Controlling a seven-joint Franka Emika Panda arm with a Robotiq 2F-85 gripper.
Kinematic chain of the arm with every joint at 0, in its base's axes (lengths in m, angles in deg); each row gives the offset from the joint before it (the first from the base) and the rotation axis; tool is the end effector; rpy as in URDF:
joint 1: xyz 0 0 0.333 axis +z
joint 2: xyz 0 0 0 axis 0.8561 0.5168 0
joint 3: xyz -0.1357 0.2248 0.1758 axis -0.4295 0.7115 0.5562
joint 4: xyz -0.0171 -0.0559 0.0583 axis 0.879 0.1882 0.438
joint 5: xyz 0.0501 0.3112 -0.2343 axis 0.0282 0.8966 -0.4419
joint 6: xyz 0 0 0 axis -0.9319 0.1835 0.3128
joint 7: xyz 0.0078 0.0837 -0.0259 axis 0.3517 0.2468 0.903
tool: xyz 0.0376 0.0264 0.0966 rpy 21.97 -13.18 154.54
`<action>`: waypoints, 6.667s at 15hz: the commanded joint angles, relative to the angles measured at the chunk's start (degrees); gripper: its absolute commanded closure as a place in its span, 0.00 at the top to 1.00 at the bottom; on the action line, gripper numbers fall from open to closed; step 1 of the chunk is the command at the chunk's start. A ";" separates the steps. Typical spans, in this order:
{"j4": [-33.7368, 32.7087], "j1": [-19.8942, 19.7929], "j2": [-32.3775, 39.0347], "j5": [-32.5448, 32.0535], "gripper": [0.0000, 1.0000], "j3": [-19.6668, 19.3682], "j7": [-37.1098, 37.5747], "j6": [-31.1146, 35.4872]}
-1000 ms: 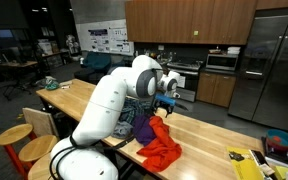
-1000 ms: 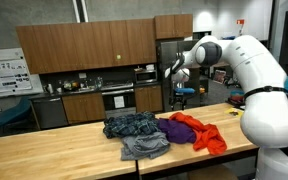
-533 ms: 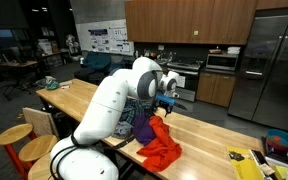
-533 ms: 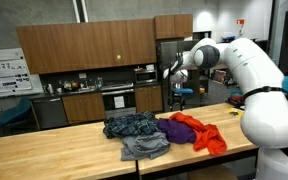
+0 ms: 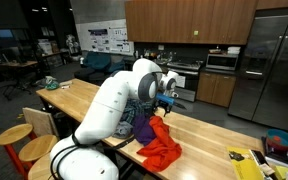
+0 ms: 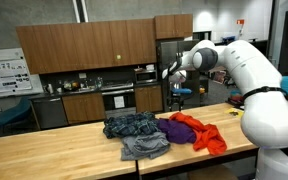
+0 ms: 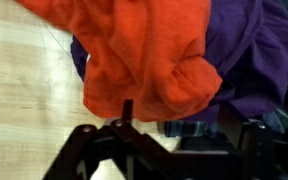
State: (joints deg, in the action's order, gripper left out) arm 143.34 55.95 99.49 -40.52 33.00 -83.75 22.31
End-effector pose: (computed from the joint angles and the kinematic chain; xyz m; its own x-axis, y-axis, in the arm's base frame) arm 0.7077 -0.0111 0.2665 0.9628 0.0794 -0.2582 0.0292 -0.9808 -0.1927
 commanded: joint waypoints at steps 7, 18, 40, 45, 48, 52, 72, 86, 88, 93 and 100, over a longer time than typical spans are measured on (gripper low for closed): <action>-3.65 -0.32 1.72 -0.74 0.59 0.19 1.18 -2.60; -5.11 -0.82 2.47 -0.79 0.89 0.00 1.54 -3.82; -1.85 0.09 1.05 -1.43 0.72 0.09 1.17 -2.47; -0.99 0.29 0.81 -1.69 0.33 0.07 1.32 -2.02; -0.79 0.23 0.72 -1.64 0.09 0.05 1.53 -1.87; -0.19 -0.16 0.07 -1.14 0.00 0.10 1.72 -1.45; 36.20 -4.93 -28.38 6.93 0.00 -0.28 -4.46 20.22; 55.64 -4.30 -43.55 7.68 0.00 -4.21 -6.27 24.97; 57.90 -4.12 -45.18 7.37 0.00 -4.61 -5.98 25.73; 62.42 -3.74 -49.00 7.58 0.00 -5.23 -5.31 26.74; 66.64 -3.84 -53.50 8.63 0.00 -7.00 -3.44 26.97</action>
State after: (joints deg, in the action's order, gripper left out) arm 206.99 51.55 49.78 -33.27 27.42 -88.42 48.51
